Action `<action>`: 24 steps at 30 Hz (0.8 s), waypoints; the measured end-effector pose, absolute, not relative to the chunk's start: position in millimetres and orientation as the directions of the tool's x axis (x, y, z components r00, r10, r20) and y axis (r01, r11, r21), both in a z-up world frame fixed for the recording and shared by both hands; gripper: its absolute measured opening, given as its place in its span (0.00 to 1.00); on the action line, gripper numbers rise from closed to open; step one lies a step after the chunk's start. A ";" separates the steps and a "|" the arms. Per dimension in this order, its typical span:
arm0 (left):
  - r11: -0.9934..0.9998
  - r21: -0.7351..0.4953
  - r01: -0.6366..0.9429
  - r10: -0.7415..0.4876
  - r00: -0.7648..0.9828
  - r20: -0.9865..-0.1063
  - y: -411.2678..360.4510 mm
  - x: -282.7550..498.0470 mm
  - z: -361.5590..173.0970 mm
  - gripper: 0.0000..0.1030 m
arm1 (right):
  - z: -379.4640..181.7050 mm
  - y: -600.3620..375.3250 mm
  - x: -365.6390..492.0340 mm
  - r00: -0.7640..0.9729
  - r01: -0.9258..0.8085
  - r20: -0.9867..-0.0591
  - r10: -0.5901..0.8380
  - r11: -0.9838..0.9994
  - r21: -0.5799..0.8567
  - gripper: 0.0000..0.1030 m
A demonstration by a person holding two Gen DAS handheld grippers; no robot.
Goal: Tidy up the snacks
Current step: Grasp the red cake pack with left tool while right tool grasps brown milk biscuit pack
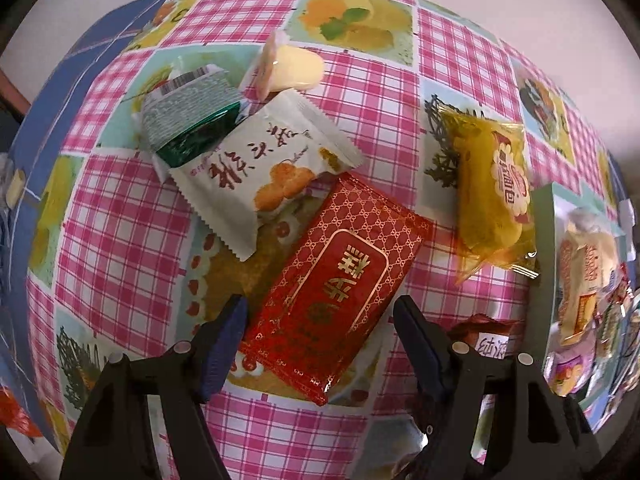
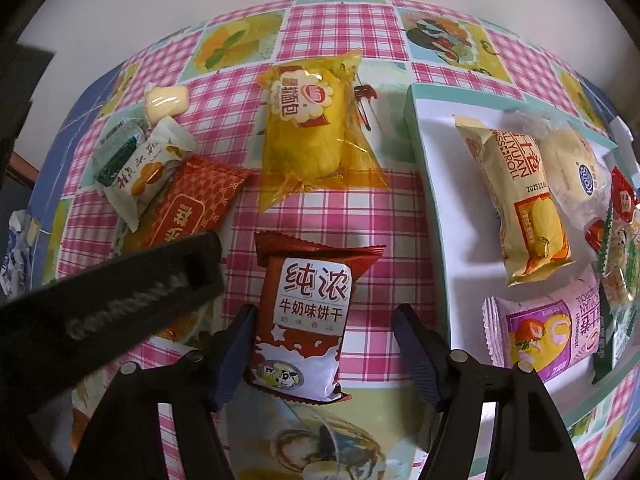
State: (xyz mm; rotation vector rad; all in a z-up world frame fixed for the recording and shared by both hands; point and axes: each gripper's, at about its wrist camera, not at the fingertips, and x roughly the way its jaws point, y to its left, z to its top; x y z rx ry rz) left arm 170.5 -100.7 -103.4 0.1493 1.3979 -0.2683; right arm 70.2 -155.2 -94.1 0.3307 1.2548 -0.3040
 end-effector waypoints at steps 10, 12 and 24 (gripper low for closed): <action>0.957 -0.002 0.290 -0.060 0.194 -0.979 -123.6 169.1 -106.8 0.67 | -99.2 -144.3 74.0 0.274 0.372 -0.958 -0.082 0.928 0.027 0.71; 0.958 -0.005 0.286 -0.063 0.196 -0.979 -124.8 168.4 -105.8 0.66 | -100.3 -141.7 74.6 0.279 0.363 -0.956 -0.088 0.932 0.020 0.72; 0.970 -0.081 0.230 -0.124 0.181 -0.976 -102.9 162.8 -105.2 0.52 | -98.1 -153.3 71.0 0.304 0.399 -0.951 -0.063 0.914 0.067 0.41</action>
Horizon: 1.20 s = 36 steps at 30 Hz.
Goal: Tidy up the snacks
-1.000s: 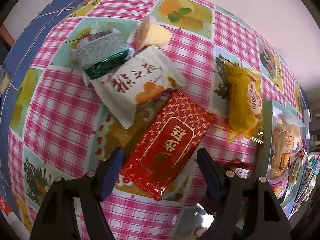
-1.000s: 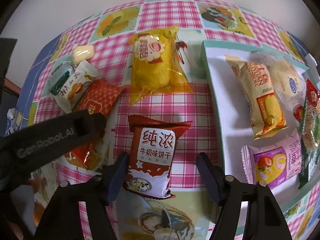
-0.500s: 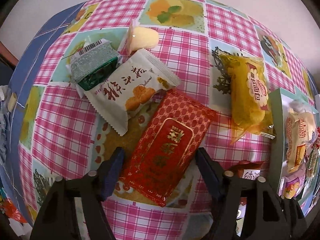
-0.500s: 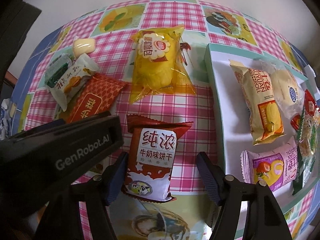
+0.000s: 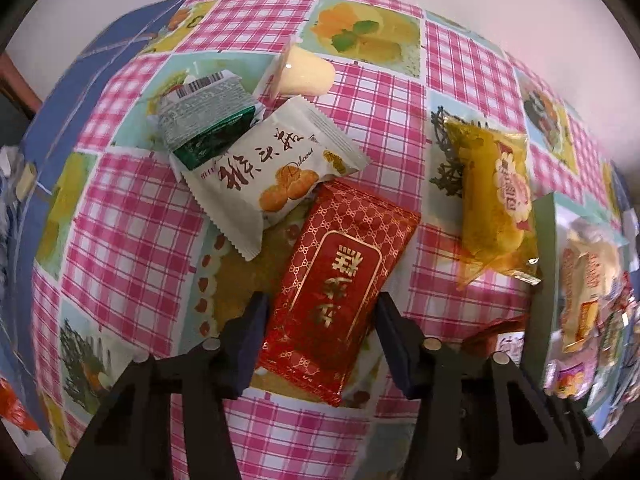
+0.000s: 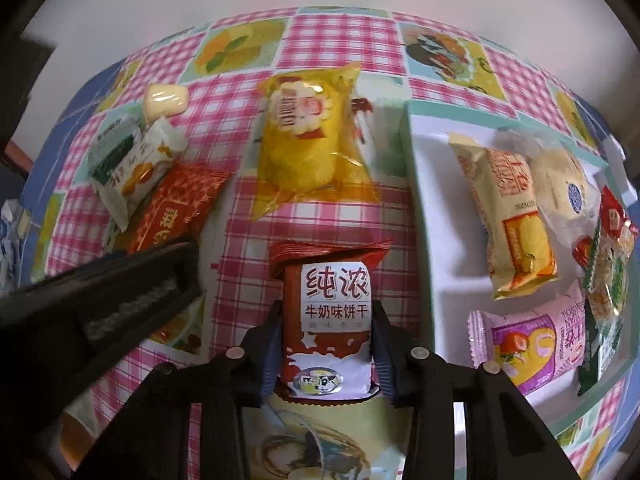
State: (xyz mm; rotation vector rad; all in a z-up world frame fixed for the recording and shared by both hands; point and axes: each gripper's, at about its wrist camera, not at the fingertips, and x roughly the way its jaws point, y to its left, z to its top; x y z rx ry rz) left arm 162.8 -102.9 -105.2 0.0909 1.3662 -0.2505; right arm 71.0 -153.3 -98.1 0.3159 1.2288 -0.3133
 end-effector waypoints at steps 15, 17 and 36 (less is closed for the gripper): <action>0.963 -0.203 0.175 -0.239 0.216 -0.947 -53.2 153.7 -66.6 0.46 | -62.3 -167.4 65.9 0.377 0.409 -0.926 -0.021 0.901 0.147 0.41; 0.962 -0.209 0.174 -0.247 0.237 -0.940 -48.2 151.8 -52.5 0.45 | -55.3 -168.6 64.7 0.392 0.409 -0.920 -0.025 0.900 0.150 0.41; 0.957 -0.236 0.167 -0.282 0.360 -0.889 -34.8 140.8 3.5 0.42 | -13.5 -174.8 44.6 0.478 0.422 -0.877 -0.039 0.886 0.190 0.41</action>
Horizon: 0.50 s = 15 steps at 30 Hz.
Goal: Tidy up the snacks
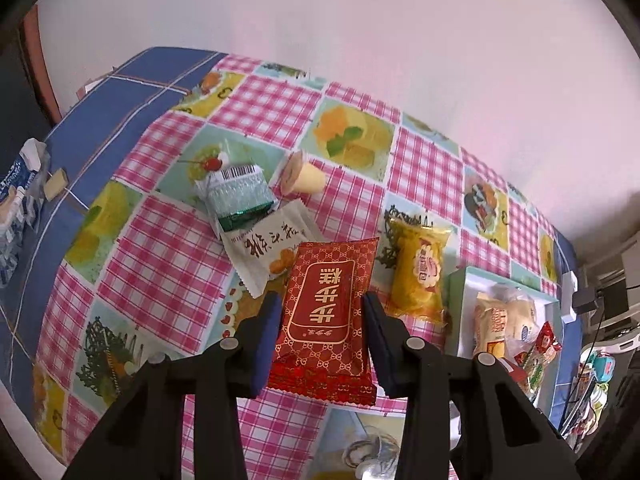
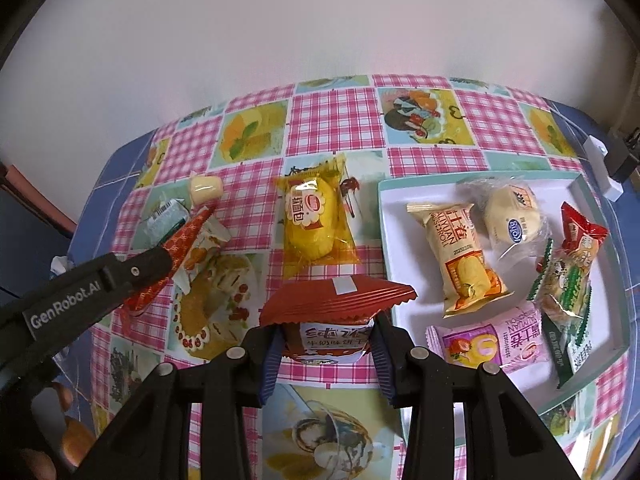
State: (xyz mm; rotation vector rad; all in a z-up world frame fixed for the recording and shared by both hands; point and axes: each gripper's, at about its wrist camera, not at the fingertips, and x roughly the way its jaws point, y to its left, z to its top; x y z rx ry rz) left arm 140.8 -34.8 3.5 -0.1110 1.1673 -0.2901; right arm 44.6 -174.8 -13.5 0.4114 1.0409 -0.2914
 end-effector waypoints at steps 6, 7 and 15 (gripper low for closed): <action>0.954 -0.238 0.185 -0.294 0.400 -0.868 -36.5 134.8 19.9 0.42 | -9.7 -180.4 41.0 0.485 0.432 -0.873 -0.042 0.880 0.197 0.41; 0.953 -0.238 0.189 -0.296 0.405 -0.865 -37.5 133.5 22.6 0.42 | -9.0 -182.6 39.9 0.486 0.437 -0.873 -0.042 0.877 0.201 0.41; 0.940 -0.225 0.257 -0.320 0.429 -0.845 -61.7 116.7 41.3 0.42 | 0.5 -215.3 20.1 0.495 0.510 -0.865 -0.086 0.834 0.209 0.41</action>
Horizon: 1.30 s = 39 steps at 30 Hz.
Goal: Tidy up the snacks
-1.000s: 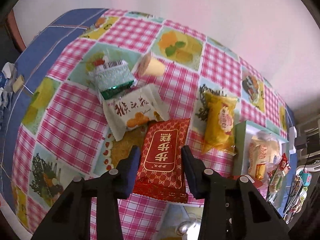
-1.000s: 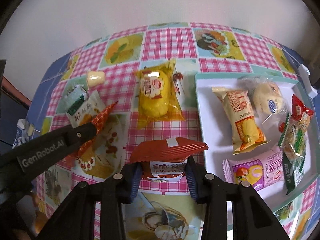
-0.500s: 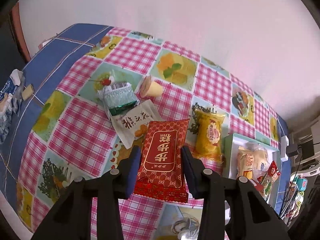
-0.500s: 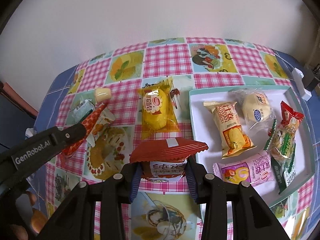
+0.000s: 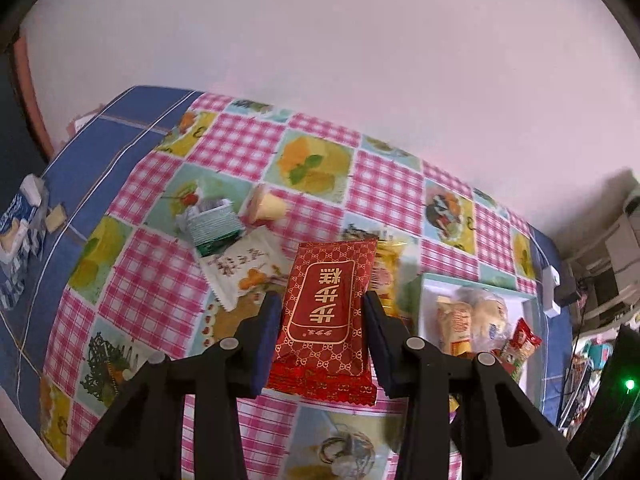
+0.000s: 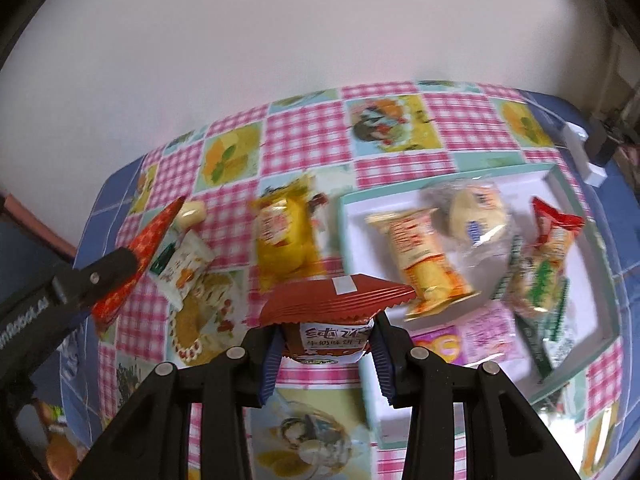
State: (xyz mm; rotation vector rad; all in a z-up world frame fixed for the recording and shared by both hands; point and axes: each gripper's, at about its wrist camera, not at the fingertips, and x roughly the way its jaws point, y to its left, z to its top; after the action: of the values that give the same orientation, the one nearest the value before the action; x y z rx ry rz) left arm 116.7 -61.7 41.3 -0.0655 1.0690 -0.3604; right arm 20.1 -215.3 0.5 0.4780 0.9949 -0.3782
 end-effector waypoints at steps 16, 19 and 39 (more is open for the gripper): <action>0.813 -0.141 0.565 -0.394 0.356 -0.847 -187.5 37.8 44.0 0.42 | 15.3 -339.5 -75.3 0.413 0.787 -0.856 -0.312 0.595 0.163 0.41; 0.790 -0.130 0.599 -0.396 0.337 -0.854 -203.2 26.8 37.0 0.42 | 14.4 -356.0 -89.3 0.385 0.818 -0.858 -0.339 0.556 0.147 0.41; 0.756 -0.126 0.643 -0.372 0.263 -0.890 -241.3 9.7 -0.7 0.43 | -13.3 -382.6 -98.4 0.319 0.856 -0.895 -0.311 0.501 0.131 0.41</action>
State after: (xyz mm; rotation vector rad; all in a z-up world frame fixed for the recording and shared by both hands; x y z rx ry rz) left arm 9.7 -241.3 -0.7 0.2847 1.1083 -0.6984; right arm -98.4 -382.6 -13.3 0.6846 0.9507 -0.8512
